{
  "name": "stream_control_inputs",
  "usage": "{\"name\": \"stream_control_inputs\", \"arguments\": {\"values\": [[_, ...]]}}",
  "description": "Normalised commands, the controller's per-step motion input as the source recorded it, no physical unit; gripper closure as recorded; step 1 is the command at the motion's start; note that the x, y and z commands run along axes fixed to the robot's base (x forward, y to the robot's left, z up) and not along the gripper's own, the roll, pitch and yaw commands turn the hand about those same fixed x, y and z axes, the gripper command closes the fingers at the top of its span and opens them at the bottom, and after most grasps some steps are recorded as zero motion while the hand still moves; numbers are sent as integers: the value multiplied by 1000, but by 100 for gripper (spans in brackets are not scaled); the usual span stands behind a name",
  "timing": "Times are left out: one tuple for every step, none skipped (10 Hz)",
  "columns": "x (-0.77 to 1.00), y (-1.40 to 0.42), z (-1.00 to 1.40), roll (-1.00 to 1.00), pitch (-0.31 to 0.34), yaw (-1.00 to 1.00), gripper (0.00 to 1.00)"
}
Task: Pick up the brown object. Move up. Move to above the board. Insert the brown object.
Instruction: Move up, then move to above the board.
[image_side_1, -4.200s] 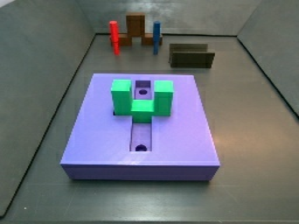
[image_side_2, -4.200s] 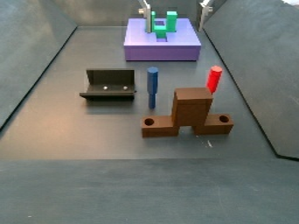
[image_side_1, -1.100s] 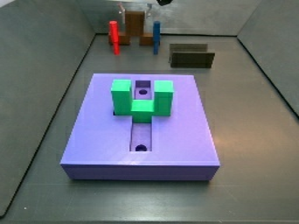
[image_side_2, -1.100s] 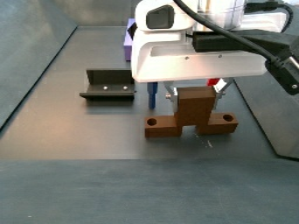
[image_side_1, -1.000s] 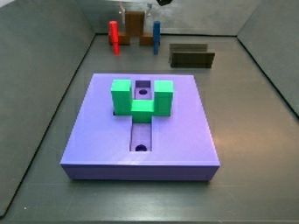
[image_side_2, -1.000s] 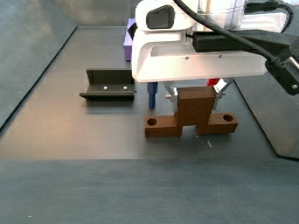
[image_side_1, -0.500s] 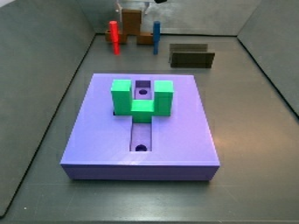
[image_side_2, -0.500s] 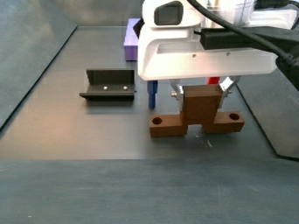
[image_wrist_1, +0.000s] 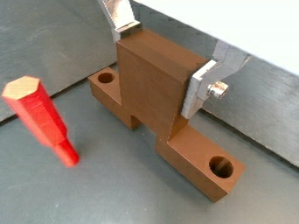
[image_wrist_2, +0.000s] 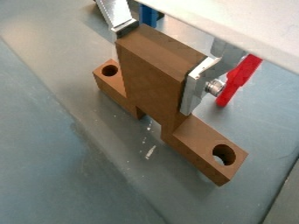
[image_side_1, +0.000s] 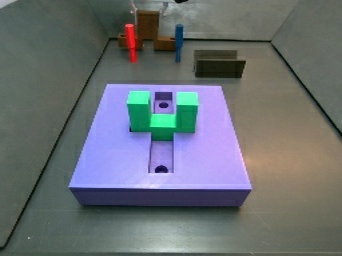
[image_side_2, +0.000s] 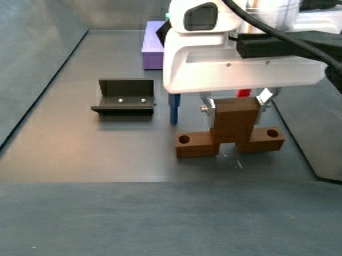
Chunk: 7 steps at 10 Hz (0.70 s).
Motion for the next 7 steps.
{"name": "stream_control_inputs", "arguments": {"values": [[21, -50, 825, -4, 1, 8, 100], [-14, -57, 708, 0, 37, 9, 100], [8, -12, 217, 64, 31, 8, 100], [0, 0, 1400, 0, 0, 0, 100], [-10, 3, 1400, -22, 4, 1, 100], [-57, -4, 1400, 1, 11, 2, 100], [-16, 5, 1400, 1, 18, 2, 100]]}}
